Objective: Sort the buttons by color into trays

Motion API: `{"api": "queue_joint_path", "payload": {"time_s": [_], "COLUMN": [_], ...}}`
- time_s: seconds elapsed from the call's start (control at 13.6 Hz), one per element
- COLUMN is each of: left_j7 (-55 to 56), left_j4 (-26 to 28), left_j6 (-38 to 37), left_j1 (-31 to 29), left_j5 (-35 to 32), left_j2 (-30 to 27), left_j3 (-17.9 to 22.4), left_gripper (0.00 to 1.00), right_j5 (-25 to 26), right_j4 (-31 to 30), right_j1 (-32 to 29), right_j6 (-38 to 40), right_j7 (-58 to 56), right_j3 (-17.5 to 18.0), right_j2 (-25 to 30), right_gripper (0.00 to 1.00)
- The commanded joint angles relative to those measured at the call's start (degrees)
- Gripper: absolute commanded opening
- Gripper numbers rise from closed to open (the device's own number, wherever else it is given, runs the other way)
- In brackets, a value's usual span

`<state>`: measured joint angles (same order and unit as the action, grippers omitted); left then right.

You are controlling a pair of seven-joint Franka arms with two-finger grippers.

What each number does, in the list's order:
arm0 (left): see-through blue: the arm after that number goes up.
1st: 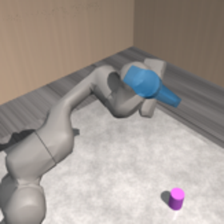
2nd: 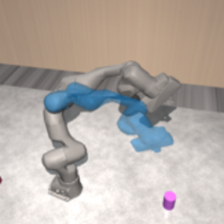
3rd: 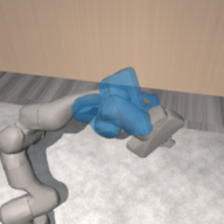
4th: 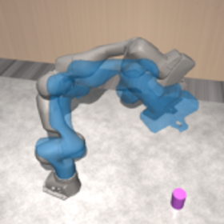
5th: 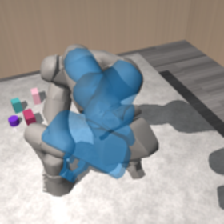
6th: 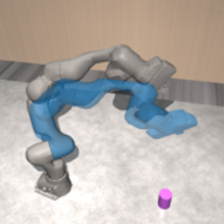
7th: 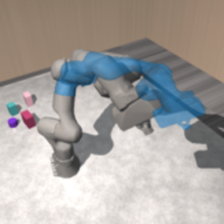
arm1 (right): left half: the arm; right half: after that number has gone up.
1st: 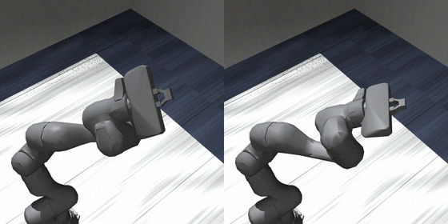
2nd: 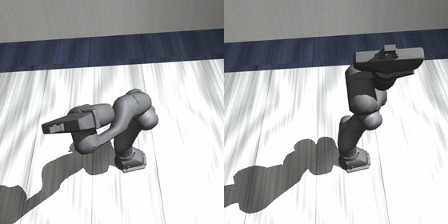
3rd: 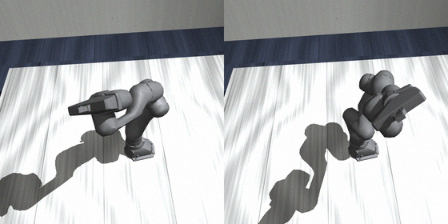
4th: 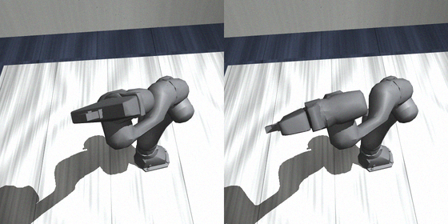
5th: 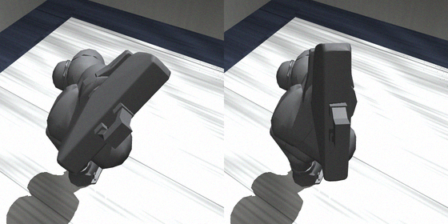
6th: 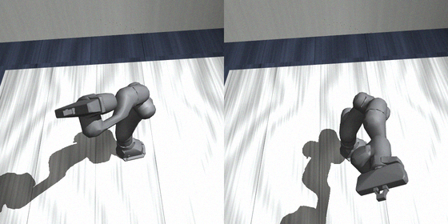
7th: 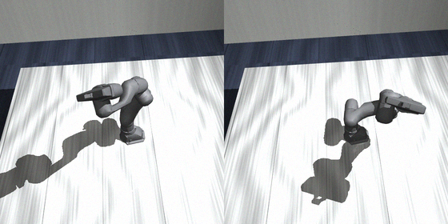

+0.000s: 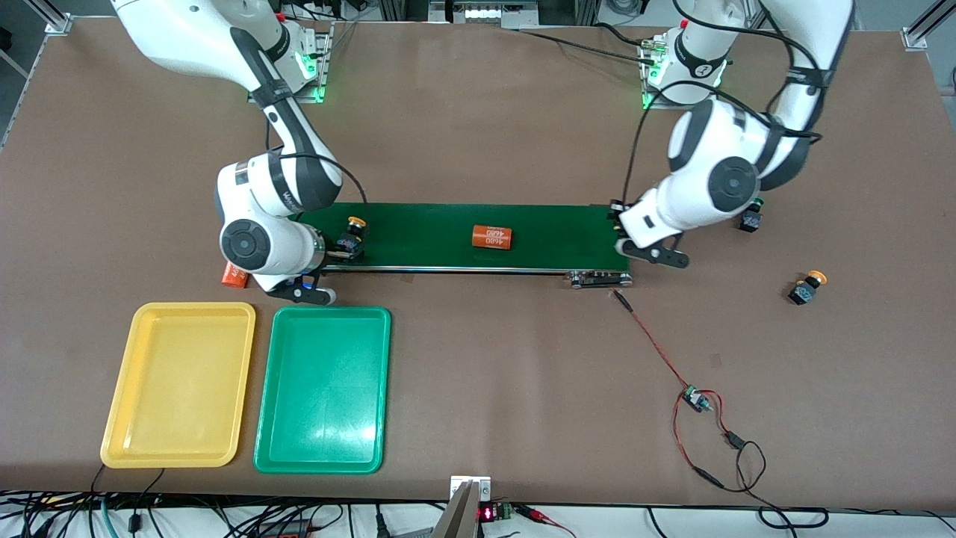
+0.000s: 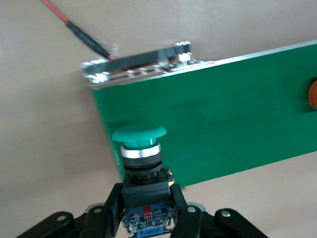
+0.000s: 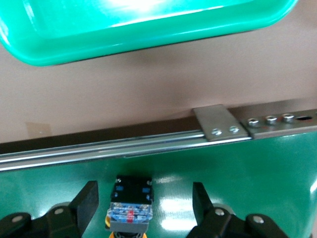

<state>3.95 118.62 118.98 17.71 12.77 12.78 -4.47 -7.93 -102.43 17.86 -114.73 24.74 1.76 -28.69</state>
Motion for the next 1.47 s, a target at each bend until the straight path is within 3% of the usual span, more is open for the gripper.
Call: {"api": "queue_joint_path", "payload": {"time_s": [0.0,0.44,0.73,0.81,0.88,0.95,1.17,1.25,1.32,1.39], "left_j7": [1.0,0.9,0.3,0.3,0.0,0.0,0.3,0.1,-0.5,-2.2], "left_j4": [2.3,2.3,2.2,1.8,1.2,0.7,-0.9,-1.5,-1.7,-1.7], "left_j6": [2.9,10.4,11.1,11.2,11.1,11.0,9.5,8.2,7.7,6.9], "left_j1": [2.6,4.5,4.6,4.6,4.6,4.5,3.7,2.0,-0.3,-3.0], "left_j5": [1.0,1.0,1.0,1.0,1.0,1.0,1.1,1.0,1.0,1.0], "left_j2": [0.0,4.7,5.9,6.4,7.2,7.4,4.6,2.9,1.4,0.1], "left_j3": [0.7,0.7,0.6,0.6,0.7,0.7,0.7,0.7,0.7,0.7], "left_gripper": [0.00,0.00,0.04,0.13,0.48,0.99,1.00,1.00,1.00,1.00], "right_j5": [-1.1,-5.7,-5.8,-6.2,-6.3,-6.3,-6.3,-6.3,-6.3,-6.0], "right_j4": [-0.1,0.1,-0.1,-0.1,-0.3,-0.8,-0.4,-0.3,0.9,2.8], "right_j1": [-0.9,-2.1,-2.3,-2.3,-2.4,-2.5,-2.7,-3.1,-3.7,-4.1], "right_j6": [0.9,0.9,0.8,0.9,1.3,2.3,2.8,2.8,3.5,6.2], "right_j7": [-0.9,-1.4,-1.2,-1.1,-1.0,-0.3,-0.2,-0.9,-2.2,-4.6], "right_j3": [0.1,0.1,0.2,0.2,0.2,0.2,0.2,0.2,0.1,0.1], "right_j2": [0.5,0.1,-0.1,-0.4,-0.5,-0.5,-0.3,-0.3,-0.1,-0.1], "right_gripper": [0.80,0.72,0.37,0.29,0.26,0.22,0.17,0.29,0.70,0.83]}}
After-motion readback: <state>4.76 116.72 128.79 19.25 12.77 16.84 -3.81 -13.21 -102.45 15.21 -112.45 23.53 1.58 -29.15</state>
